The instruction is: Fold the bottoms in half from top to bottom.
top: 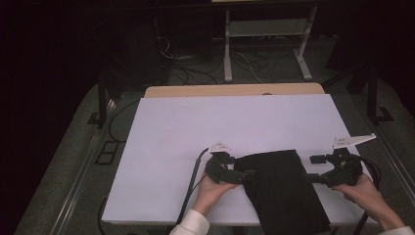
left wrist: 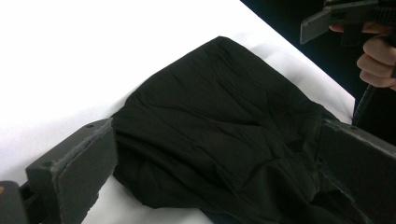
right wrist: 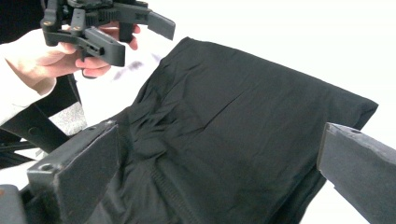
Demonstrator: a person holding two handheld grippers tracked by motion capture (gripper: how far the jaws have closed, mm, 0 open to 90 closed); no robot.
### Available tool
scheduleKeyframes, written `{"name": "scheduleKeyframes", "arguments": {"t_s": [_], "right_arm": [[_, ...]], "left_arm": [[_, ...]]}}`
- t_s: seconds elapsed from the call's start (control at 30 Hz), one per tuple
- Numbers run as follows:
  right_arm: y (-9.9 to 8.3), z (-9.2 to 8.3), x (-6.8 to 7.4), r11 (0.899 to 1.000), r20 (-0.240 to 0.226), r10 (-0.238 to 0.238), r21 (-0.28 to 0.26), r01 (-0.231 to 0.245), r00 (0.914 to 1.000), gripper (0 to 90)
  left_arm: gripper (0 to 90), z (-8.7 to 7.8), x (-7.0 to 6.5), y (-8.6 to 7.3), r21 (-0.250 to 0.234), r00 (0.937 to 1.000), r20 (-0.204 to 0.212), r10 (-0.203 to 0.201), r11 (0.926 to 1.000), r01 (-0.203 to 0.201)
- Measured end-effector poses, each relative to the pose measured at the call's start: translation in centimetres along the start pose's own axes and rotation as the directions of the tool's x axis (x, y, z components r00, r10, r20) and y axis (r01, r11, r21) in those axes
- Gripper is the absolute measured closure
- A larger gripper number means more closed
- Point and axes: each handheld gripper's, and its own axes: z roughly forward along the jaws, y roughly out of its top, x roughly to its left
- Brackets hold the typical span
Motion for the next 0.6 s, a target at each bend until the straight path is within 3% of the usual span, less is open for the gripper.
{"name": "scheduleKeyframes", "arguments": {"t_s": [0.6], "right_arm": [[2.1, 1.0, -2.2, 1.0, 0.022, -0.013, -0.013, 0.013, 0.9997, 0.0]], "left_arm": [[0.0, 0.0, 0.6, 0.9, 0.02, 0.9997, -0.021, 0.015, 0.9997, -0.015]]}}
